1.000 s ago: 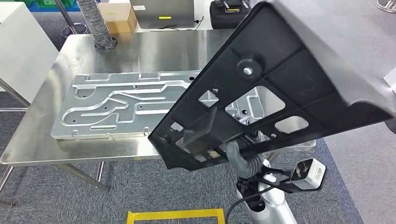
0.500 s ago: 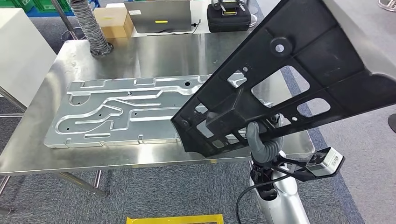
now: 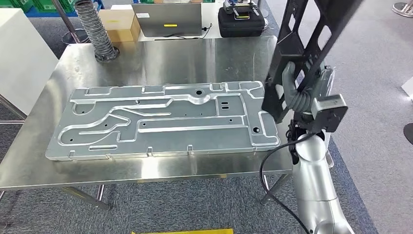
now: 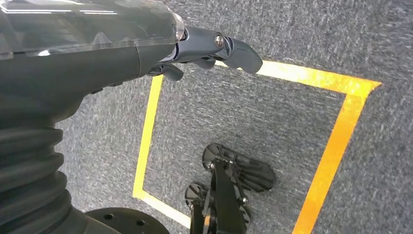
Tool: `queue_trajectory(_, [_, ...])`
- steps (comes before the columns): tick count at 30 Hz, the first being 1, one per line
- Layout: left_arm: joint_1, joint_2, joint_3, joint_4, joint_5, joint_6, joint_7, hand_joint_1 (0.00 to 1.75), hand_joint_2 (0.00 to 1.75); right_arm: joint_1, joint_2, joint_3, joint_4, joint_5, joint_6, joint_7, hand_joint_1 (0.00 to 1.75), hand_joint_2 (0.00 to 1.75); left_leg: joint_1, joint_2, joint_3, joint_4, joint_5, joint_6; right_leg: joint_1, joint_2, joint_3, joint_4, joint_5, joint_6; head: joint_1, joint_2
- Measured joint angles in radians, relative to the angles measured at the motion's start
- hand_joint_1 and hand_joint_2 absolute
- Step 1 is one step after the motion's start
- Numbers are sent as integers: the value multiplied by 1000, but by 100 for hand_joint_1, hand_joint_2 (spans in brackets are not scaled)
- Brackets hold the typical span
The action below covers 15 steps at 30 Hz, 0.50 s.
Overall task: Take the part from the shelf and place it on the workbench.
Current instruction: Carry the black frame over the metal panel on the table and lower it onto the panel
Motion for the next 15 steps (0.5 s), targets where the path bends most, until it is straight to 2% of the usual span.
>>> queue_trajectory(2, [-2,-2,3,0,-9,-4,-3,0,175,-52,-18,-3,48,110,-82,34,136,175,4,1,5,-9,2,9,-2,-1,-45,93,-49,7,0,0])
queue_trajectory(4, [-5,-3,5,0,-19,-6,-5,0,175,-98,-34,-1,107,267,-184,80,136,175,4,0,6,-8,0,13,-5,-1,-123,233,-102,14,0,0])
queue_trajectory(5, [-6,-4,6,0,-24,-8,-6,0,175,-119,-42,1,139,356,-234,105,136,175,4,-1,7,-7,-2,13,-7,-2,-151,275,-106,16,0,0])
queue_trajectory(6, [-6,-5,6,0,-30,-9,-5,0,175,-142,-50,6,171,446,-276,132,136,175,4,-2,9,-5,-5,12,-9,-2,-161,278,-88,18,0,0])
queue_trajectory(7, [-7,-6,6,0,-35,-11,-5,0,175,-169,-57,13,201,526,-304,156,136,175,4,-3,11,-2,-9,9,-12,-2,-151,238,-51,20,0,0])
queue_trajectory(8, [-7,-7,6,0,-39,-13,-5,0,175,-199,-63,23,232,604,-318,180,136,175,4,-3,14,3,-14,6,-15,-3,-125,168,-4,20,0,0])
queue_trajectory(9, [-9,-8,7,0,-44,-15,-4,0,175,-233,-69,38,265,681,-320,203,136,175,3,-3,14,9,-20,1,-16,-4,-98,99,30,20,0,0])
queue_trajectory(10, [-12,-8,7,0,-48,-17,-3,0,175,-266,-73,55,299,753,-313,223,136,175,1,-3,13,15,-25,-4,-15,-4,-78,47,53,17,0,0])
queue_trajectory(11, [-16,-8,7,0,-51,-19,-2,0,175,-297,-76,76,337,827,-298,242,136,175,-1,-2,11,18,-28,-9,-14,-4,-68,18,61,13,0,0])
queue_trajectory(15, [-25,-8,7,0,-68,-28,4,0,175,-406,-76,192,515,1072,-195,276,136,175,1,-1,5,30,-39,-30,-12,-2,-68,7,60,-14,0,0])
